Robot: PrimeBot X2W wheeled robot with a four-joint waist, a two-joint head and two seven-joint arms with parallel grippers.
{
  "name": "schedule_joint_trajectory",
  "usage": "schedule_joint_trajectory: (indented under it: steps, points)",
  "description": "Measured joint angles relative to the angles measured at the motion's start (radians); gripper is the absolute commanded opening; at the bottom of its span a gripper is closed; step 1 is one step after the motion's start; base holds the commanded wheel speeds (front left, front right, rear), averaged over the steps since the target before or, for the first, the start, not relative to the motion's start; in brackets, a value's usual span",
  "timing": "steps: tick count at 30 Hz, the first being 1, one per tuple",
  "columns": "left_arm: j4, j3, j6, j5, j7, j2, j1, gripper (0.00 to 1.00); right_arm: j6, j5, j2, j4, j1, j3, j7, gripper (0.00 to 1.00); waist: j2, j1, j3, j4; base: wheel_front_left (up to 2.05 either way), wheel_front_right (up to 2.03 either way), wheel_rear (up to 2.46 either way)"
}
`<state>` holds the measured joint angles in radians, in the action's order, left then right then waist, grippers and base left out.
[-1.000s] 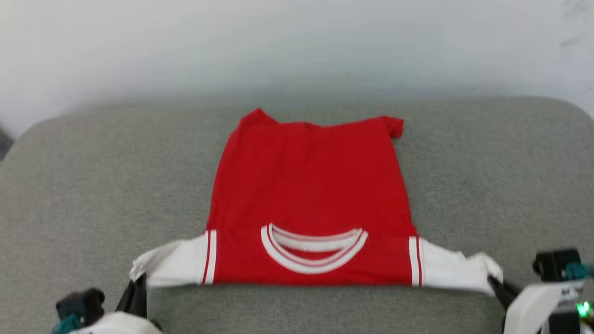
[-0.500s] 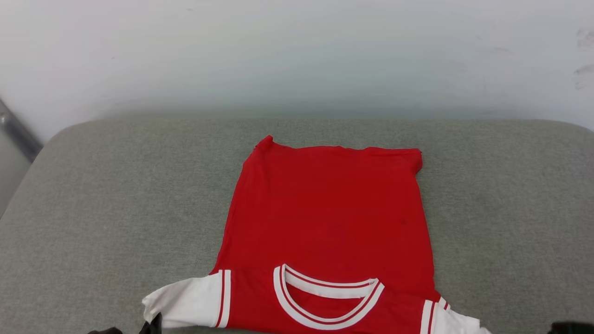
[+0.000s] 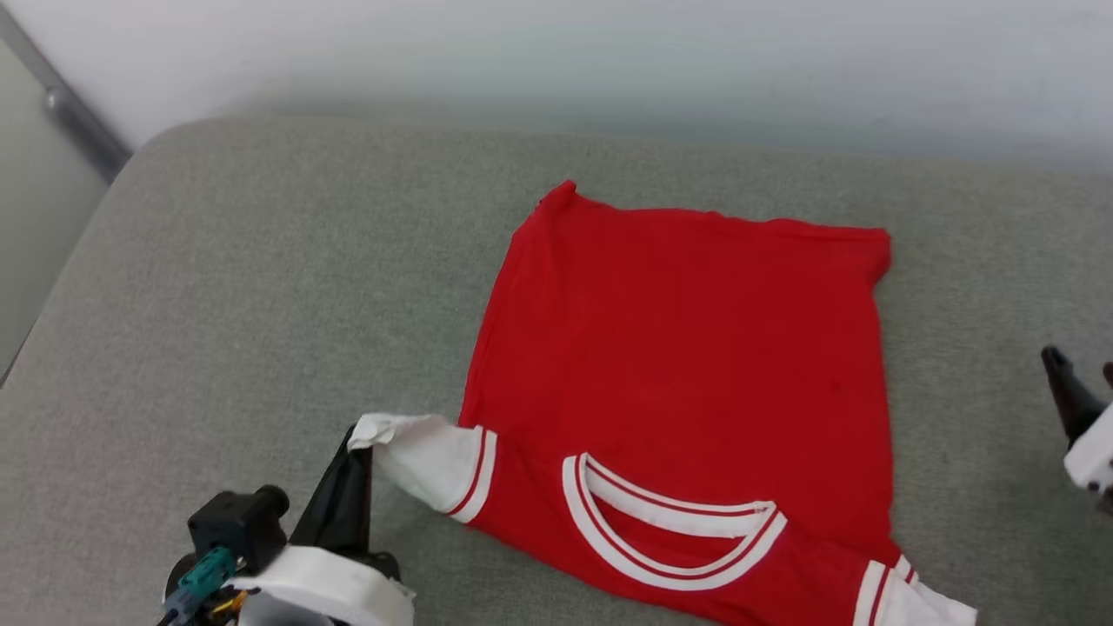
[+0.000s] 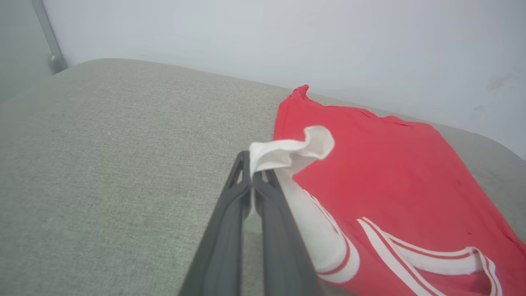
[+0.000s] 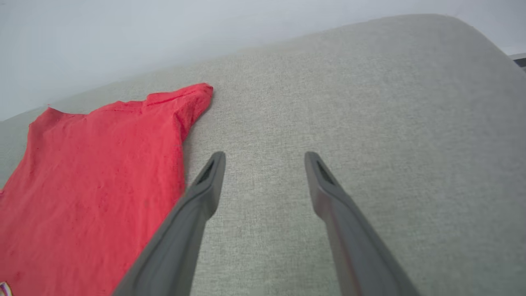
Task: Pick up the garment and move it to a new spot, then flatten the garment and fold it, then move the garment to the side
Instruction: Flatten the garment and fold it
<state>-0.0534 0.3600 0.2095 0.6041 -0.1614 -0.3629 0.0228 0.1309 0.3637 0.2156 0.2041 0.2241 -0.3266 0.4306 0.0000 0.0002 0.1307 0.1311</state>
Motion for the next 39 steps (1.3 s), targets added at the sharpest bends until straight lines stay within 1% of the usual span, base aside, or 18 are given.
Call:
schedule_joint_trajectory:
  steps: [2,4,6,9,13,17,23,24,25,29,33,39]
  points:
    - [-0.001,0.018,-0.02,-0.003,-0.006,0.014,-0.042,0.0,0.0,0.006,0.022,0.069,0.1,-0.006,0.062,1.0,0.0,0.0,0.037,0.022,0.0,0.0,0.0]
    - [0.004,0.032,-0.036,-0.009,-0.015,0.03,-0.072,0.0,0.0,-0.013,0.06,0.114,0.175,0.004,0.122,1.0,0.0,0.0,0.073,0.045,0.0,0.0,0.0]
    - [0.012,0.039,-0.052,-0.009,-0.028,0.046,-0.109,0.0,0.0,-0.03,0.082,0.151,0.242,0.013,0.183,1.0,0.0,0.0,0.111,0.068,0.0,0.0,0.0]
    - [0.018,0.045,-0.07,-0.012,-0.046,0.064,-0.152,0.0,0.0,-0.044,0.097,0.189,0.351,0.037,0.283,1.0,0.0,0.0,0.169,0.099,0.0,0.0,0.0]
    - [0.021,0.053,-0.092,-0.02,-0.065,0.087,-0.202,0.0,0.0,-0.067,0.113,0.217,0.474,0.07,0.382,1.0,0.0,0.0001,0.244,0.134,0.0,0.0,0.0]
    - [0.033,0.059,-0.113,-0.027,-0.076,0.1,-0.237,0.0,0.0,-0.103,0.116,0.251,0.553,0.097,0.457,1.0,0.0,0.0,0.311,0.162,0.0,0.0,0.0]
    - [0.078,0.053,-0.131,-0.023,-0.089,0.118,-0.254,0.0,0.0,-0.122,0.119,0.276,0.593,0.095,0.509,1.0,0.0,-0.0001,0.364,0.198,0.0,0.0,0.0]
    - [0.084,0.052,-0.134,-0.023,-0.089,0.12,-0.254,0.0,0.0,-0.122,0.119,0.277,0.594,0.092,0.513,0.47,0.0,-0.0002,0.366,0.201,0.0,0.0,0.0]
    - [0.09,0.05,-0.137,-0.023,-0.09,0.121,-0.254,0.0,0.0,-0.122,0.121,0.277,0.594,0.094,0.513,0.0,0.0,-0.0002,0.365,0.202,0.0,0.0,0.0]
    - [0.114,0.048,-0.144,-0.023,-0.093,0.126,-0.256,0.0,0.0,-0.122,0.123,0.279,0.592,0.126,0.508,0.0,0.0,-0.0002,0.346,0.198,0.0,0.0,0.0]
    - [0.14,0.043,-0.143,-0.02,-0.094,0.123,-0.25,0.0,0.0,-0.125,0.146,0.269,0.585,0.167,0.494,0.0,0.0,-0.0001,0.311,0.186,0.0,0.0,0.0]
    - [0.191,0.018,-0.119,-0.006,-0.092,0.104,-0.198,0.0,0.0,-0.091,0.201,0.196,0.53,0.22,0.495,0.0,0.0,-0.0001,0.223,0.158,0.0,0.0,0.0]
